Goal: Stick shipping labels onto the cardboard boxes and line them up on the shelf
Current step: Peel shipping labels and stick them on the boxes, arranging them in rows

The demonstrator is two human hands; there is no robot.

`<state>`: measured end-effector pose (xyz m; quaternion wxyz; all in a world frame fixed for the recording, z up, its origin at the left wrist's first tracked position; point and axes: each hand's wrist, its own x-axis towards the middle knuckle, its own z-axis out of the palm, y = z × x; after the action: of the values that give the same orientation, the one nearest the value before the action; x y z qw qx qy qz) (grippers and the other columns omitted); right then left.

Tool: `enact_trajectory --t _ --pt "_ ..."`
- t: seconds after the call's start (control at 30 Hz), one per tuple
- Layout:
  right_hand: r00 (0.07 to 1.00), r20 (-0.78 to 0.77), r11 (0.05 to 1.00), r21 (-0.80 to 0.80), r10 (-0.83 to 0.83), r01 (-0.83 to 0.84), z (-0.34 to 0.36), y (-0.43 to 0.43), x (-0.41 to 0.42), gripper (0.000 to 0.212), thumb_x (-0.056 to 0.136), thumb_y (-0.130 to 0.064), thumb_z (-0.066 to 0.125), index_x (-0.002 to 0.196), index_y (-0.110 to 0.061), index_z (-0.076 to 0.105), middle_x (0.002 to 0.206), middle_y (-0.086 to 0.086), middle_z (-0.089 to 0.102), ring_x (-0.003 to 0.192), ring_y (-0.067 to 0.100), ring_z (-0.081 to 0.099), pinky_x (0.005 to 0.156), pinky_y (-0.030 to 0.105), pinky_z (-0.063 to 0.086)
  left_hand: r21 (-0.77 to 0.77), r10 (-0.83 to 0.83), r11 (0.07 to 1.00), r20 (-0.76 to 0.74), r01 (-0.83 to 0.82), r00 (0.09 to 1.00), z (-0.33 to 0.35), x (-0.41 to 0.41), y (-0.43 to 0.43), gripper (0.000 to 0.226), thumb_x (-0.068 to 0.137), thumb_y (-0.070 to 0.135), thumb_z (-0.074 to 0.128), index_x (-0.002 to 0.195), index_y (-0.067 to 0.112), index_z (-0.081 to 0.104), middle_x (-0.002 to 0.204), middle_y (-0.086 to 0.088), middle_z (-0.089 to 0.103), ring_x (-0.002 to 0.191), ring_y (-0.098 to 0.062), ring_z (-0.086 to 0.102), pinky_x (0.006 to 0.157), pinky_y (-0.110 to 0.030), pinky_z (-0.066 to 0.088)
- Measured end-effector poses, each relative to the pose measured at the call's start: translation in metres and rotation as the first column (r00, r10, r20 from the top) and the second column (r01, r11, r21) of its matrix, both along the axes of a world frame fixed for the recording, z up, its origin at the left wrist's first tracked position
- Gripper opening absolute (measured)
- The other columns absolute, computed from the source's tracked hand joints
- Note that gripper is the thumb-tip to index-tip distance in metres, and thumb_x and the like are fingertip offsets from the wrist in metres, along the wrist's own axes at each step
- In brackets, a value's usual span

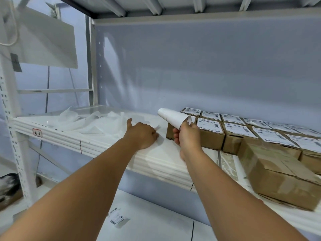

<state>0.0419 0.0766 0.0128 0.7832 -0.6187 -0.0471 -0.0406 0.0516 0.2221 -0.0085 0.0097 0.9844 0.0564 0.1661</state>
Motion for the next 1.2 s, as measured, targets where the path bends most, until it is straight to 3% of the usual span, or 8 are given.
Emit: enact_trajectory --t 0.23,0.33,0.43,0.5,0.53,0.73,1.0,1.2 --pt "0.998 0.053 0.995 -0.102 0.027 -0.022 -0.004 0.003 0.002 0.027 0.100 -0.022 0.039 0.076 -0.020 0.052 0.061 0.002 0.050 0.049 0.011 0.042 0.047 0.021 0.033 0.002 0.009 1.000 0.341 -0.011 0.940 -0.006 0.000 0.004 0.028 0.092 0.024 0.045 0.107 0.018 0.068 0.153 -0.003 0.028 0.140 -0.020 0.022 0.114 -0.040 0.004" --pt "0.991 0.120 0.976 -0.218 0.052 -0.025 -0.005 0.005 0.000 0.025 0.090 -0.003 0.041 0.083 -0.023 0.054 0.073 0.001 0.053 0.057 0.014 0.045 0.049 0.022 0.035 -0.273 0.023 0.951 0.531 0.146 0.847 -0.001 -0.016 -0.002 0.027 0.090 0.009 0.045 0.107 0.006 0.066 0.132 -0.009 0.051 0.117 -0.025 0.049 0.099 -0.024 0.030" --pt "0.978 0.191 0.963 -0.269 0.084 -0.030 -0.003 0.006 -0.005 0.037 0.083 0.005 0.044 0.084 -0.030 0.054 0.084 -0.002 0.056 0.071 0.019 0.052 0.059 0.027 0.040 -0.864 0.251 0.377 0.442 0.334 0.861 0.013 -0.038 -0.012 0.025 0.092 0.006 0.037 0.102 0.008 0.060 0.104 -0.012 0.061 0.083 -0.019 0.059 0.076 -0.023 0.045" --pt "0.961 0.260 0.953 -0.302 0.093 -0.011 -0.004 0.006 -0.009 0.037 0.082 0.006 0.046 0.089 -0.029 0.057 0.086 -0.005 0.057 0.077 0.019 0.053 0.065 0.030 0.042 -0.936 0.227 0.003 0.342 0.351 0.912 0.023 -0.051 -0.016 0.026 0.099 0.025 0.039 0.102 0.007 0.058 0.099 -0.013 0.060 0.081 -0.022 0.061 0.074 -0.028 0.050" --pt "0.950 0.295 0.940 -0.340 0.104 0.003 -0.005 0.005 -0.012 0.036 0.082 0.006 0.045 0.094 -0.026 0.057 0.087 -0.005 0.057 0.078 0.018 0.054 0.067 0.029 0.042 -0.950 0.158 -0.053 0.295 0.307 0.942 0.027 -0.056 -0.018 0.036 0.099 0.038 0.039 0.105 0.008 0.058 0.100 -0.012 0.060 0.086 -0.024 0.062 0.078 -0.030 0.051" --pt "0.857 0.506 0.794 -0.559 0.099 0.238 0.000 -0.018 -0.033 0.053 0.087 0.004 0.039 0.125 -0.030 0.056 0.115 0.006 0.045 0.101 0.023 0.051 0.082 0.028 0.042 -0.978 0.054 -0.018 0.208 0.209 0.977 0.045 -0.074 -0.049 0.030 0.087 0.038 0.064 0.101 0.012 0.060 0.102 -0.002 0.058 0.096 -0.022 0.064 0.082 -0.027 0.052" --pt "0.884 0.468 0.855 -0.461 0.006 0.238 0.064 -0.075 -0.050 0.075 0.081 0.000 0.055 0.141 -0.036 0.028 0.098 0.006 0.050 0.083 0.023 0.051 0.063 0.029 0.041 -0.814 -0.061 -0.386 0.492 0.434 0.869 0.071 -0.090 -0.093 0.005 0.089 0.001 0.056 0.088 0.005 0.054 0.089 -0.010 0.063 0.083 -0.019 0.064 0.083 -0.023 0.053" --pt "0.940 0.315 0.909 -0.343 -0.128 0.238 0.087 -0.150 -0.039 0.056 0.088 -0.002 0.054 0.134 -0.030 0.039 0.085 0.004 0.053 0.055 0.015 0.047 0.047 0.026 0.037 -0.859 -0.344 -0.202 0.512 0.471 0.787 0.076 -0.097 -0.147 0.009 0.089 -0.001 0.056 0.092 0.006 0.060 0.096 -0.010 0.065 0.095 -0.020 0.064 0.089 -0.026 0.052"
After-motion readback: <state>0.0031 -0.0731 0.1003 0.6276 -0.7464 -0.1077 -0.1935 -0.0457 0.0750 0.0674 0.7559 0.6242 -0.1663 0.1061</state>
